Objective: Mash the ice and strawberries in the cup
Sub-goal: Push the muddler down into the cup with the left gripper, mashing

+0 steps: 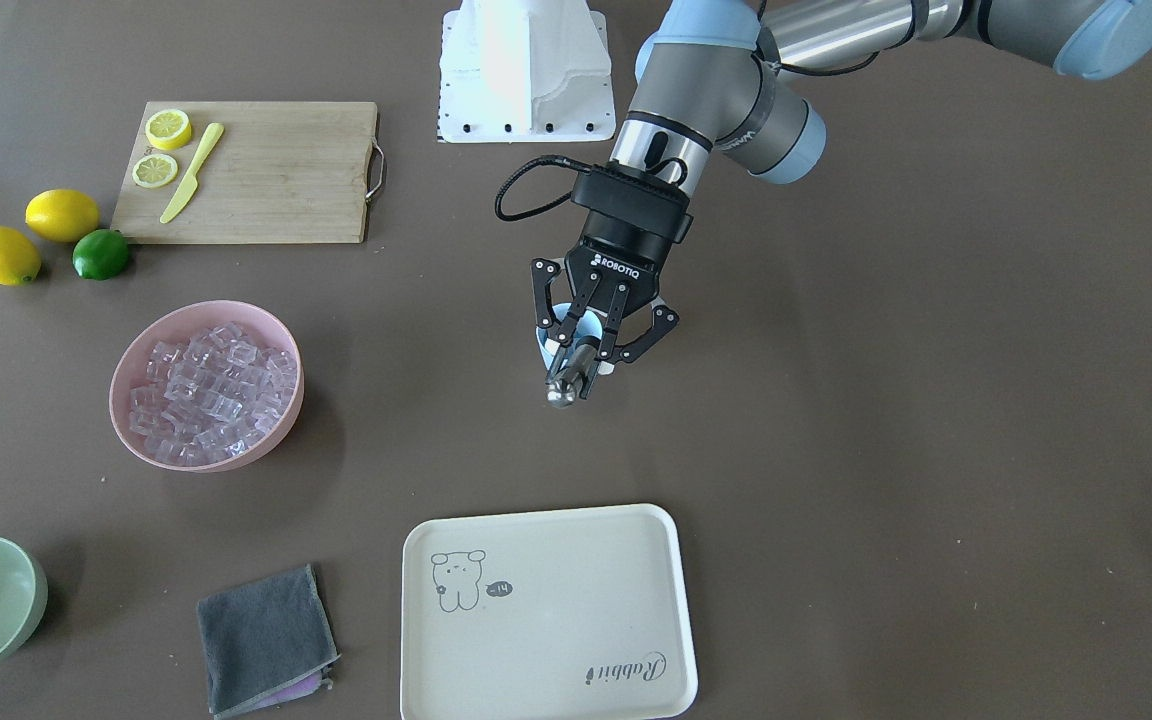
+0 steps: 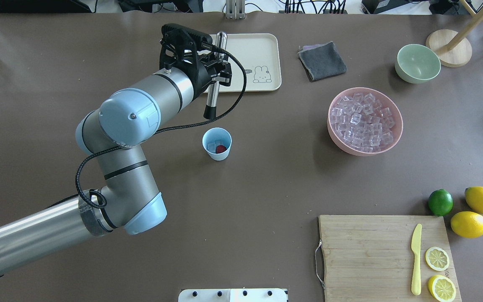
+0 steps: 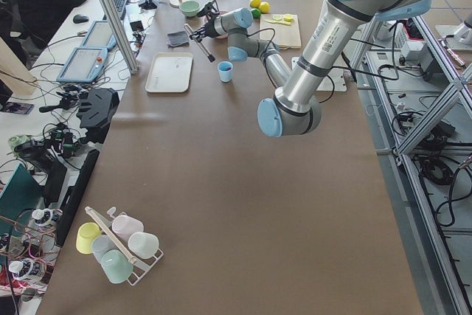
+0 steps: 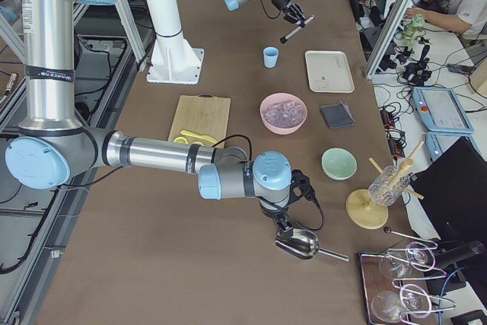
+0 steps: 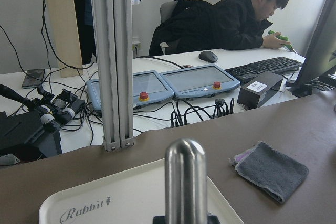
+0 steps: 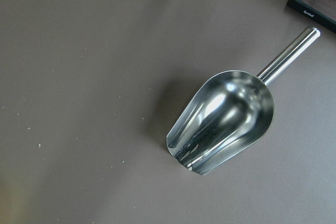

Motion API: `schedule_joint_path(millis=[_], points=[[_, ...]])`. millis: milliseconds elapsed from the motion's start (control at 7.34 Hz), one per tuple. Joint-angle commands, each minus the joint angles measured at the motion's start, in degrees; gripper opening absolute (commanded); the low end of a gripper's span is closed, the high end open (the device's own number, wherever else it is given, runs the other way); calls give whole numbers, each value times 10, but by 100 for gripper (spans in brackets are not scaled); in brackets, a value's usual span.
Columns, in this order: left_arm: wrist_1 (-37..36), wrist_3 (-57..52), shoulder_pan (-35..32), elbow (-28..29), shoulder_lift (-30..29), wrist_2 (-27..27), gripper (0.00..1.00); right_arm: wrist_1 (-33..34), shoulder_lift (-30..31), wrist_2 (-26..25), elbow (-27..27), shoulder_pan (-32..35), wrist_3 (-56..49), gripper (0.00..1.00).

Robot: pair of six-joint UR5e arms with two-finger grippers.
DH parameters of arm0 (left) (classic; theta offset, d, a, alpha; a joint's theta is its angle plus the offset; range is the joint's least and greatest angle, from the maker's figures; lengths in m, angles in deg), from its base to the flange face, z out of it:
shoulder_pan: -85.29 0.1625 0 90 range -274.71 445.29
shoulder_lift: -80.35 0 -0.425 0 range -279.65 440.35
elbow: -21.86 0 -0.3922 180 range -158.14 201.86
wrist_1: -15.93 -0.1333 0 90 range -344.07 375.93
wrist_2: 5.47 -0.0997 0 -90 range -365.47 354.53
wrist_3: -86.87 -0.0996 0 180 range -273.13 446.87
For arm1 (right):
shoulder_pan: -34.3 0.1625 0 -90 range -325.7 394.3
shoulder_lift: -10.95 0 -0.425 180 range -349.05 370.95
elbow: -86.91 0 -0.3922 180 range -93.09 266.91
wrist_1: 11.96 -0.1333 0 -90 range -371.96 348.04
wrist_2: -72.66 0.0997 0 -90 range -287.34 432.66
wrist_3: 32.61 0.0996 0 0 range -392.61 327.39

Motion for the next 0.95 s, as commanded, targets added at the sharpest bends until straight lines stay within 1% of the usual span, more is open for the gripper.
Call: schedule_joint_path(millis=[0, 136, 817], points=[[3, 15, 20, 15, 0, -21, 0, -1, -11, 0, -13, 0, 0, 99], [6, 17, 25, 24, 1, -21, 0, -1, -12, 0, -15, 0, 0, 99], [7, 17, 42, 19, 10, -22, 0, -2, -10, 1, -13, 0, 3, 99]])
